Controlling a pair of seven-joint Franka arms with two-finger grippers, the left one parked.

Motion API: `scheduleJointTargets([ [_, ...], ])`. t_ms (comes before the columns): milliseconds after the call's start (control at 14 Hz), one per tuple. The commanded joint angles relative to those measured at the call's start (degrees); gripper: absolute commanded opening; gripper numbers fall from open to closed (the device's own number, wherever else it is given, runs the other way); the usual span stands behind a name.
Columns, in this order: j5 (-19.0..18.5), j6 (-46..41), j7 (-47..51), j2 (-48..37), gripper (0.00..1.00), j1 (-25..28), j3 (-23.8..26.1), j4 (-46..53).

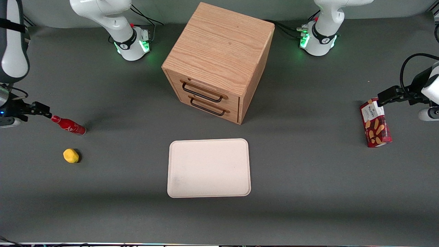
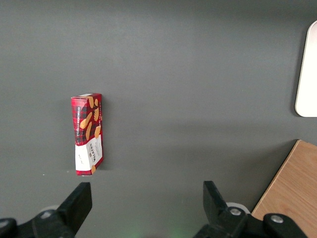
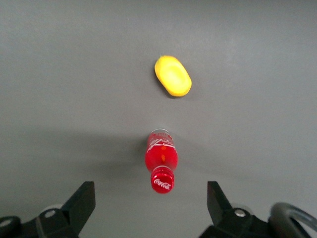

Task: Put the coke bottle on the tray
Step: 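Lower the open right gripper over the bottle cap and close on it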

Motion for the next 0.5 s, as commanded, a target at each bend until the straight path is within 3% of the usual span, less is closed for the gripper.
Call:
scheduleJointTargets([
  [0, -0.9, 7.22, -1.0, -0.67, 1.0, 0.59, -0.96, -5.92],
  [429, -0.37, 11.55, -3.19, 3.29, 0.99, 0.51, -2.63, -7.34],
])
